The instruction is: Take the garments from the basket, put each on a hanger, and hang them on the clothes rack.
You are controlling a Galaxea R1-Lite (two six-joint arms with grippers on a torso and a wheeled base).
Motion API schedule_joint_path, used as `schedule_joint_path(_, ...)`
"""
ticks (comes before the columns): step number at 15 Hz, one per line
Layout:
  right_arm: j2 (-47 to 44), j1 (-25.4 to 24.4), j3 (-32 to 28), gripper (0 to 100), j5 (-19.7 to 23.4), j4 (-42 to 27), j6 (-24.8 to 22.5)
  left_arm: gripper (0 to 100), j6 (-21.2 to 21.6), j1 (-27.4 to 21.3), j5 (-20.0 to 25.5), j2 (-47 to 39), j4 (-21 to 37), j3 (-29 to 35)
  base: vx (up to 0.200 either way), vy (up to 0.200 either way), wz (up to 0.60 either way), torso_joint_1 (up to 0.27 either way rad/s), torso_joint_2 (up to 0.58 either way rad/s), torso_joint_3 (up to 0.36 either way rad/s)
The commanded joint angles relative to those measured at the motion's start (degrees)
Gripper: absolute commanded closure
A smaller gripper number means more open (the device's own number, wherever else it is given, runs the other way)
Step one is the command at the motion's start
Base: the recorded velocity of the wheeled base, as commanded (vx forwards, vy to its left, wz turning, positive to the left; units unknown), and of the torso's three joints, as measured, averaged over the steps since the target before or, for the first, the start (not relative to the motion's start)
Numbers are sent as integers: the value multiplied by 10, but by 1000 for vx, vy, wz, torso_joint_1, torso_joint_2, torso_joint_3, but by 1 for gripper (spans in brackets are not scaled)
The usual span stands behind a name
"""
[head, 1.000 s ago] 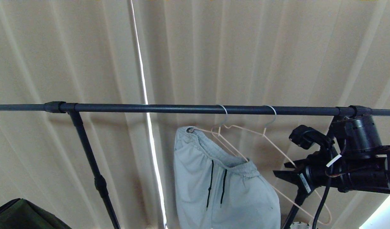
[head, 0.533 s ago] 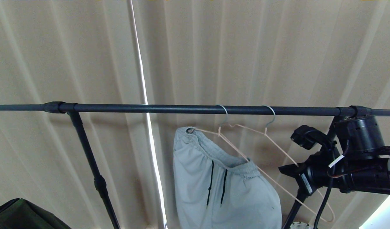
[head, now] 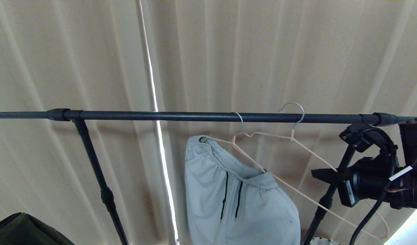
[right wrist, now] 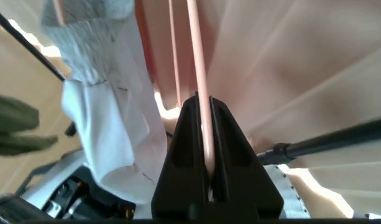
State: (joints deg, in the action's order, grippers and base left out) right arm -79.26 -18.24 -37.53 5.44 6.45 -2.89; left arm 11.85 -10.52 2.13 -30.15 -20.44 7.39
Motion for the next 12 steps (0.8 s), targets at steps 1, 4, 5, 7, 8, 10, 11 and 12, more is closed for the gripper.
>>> schedule_joint_path(1, 33, 1, 4, 100, -1, 1, 6, 100, 0, 0, 0, 0, 0, 0, 0, 0, 0, 0, 0, 0)
schedule_joint_path(4, 75, 1, 24, 100, -3, 1, 14, 100, 0, 1, 0, 1, 0, 0, 0, 0, 0, 0, 0, 0)
schedule_joint_path(5, 90, 1, 32, 100, -5, 0, 15, 100, 0, 0, 0, 0, 0, 0, 0, 0, 0, 0, 0, 0)
schedule_joint_path(7, 115, 4, 47, 100, -6, 0, 15, 100, 1, 0, 0, 1, 0, -1, 0, 0, 0, 0, 0, 0)
schedule_joint_path(8, 134, 14, 55, 100, -6, -3, 14, 100, 6, 1, 0, 2, 0, -1, -200, 0, 0, -2, -2, 2)
schedule_joint_path(10, 150, 22, 67, 100, -7, -5, 14, 100, 15, 1, 0, 7, 0, -2, -200, 0, 0, 12, 7, 2)
schedule_joint_path(11, 157, 27, 73, 100, -7, -5, 14, 100, 17, 0, 0, 9, 0, -3, -200, 0, 0, 17, 12, -2)
schedule_joint_path(12, 162, 29, 79, 100, -7, -4, 13, 100, 18, 1, 0, 9, 0, -3, -200, 0, 0, -12, -2, 2)
